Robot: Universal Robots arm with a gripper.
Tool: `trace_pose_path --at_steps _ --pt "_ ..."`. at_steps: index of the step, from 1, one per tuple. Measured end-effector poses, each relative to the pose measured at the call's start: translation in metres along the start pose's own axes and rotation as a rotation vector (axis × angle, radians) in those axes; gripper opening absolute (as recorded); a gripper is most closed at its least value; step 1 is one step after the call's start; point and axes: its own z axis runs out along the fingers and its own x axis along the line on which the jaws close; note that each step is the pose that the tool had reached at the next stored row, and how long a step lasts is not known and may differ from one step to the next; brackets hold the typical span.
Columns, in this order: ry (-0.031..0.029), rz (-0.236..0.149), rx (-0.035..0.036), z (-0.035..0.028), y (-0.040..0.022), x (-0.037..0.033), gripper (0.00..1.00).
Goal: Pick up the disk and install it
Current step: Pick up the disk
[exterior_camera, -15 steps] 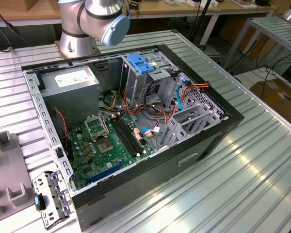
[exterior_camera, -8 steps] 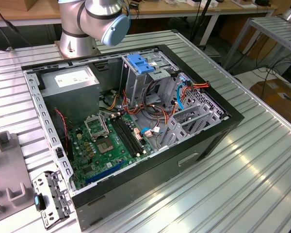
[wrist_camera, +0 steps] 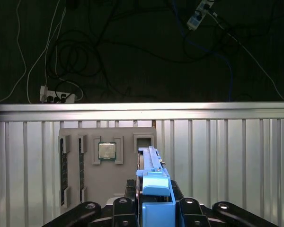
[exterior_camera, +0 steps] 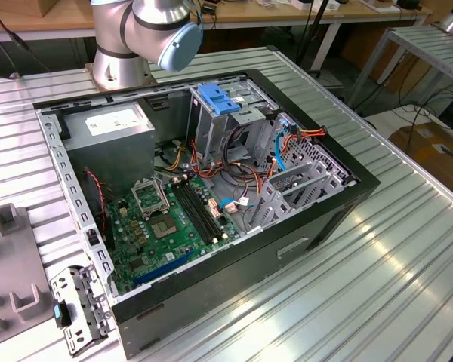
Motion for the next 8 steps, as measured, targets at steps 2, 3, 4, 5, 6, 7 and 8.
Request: trace_pose_path --at_steps 2,3,4,5,6,7,8 --pt "0.0001 0.000 -0.0002 -0.0003 0.0000 0.0000 0.37" --pt "0.0001 0.000 -0.0002 -0.0003 0.0000 0.0000 0.37" --pt "0.0001 0.000 -0.0002 -0.0003 0.0000 0.0000 0.37" --pt "0.0001 0.000 -0.0001 -0.0003 0.0000 0.0000 0.37" --pt "0.0001 0.000 -0.0002 -0.0003 0.0000 0.0000 0.37" --pt "0.0001 0.000 -0.0002 -0.0003 0.0000 0.0000 0.37" --pt "0.0000 0.000 -0.0001 -0.0004 0.0000 0.0000 0.37"
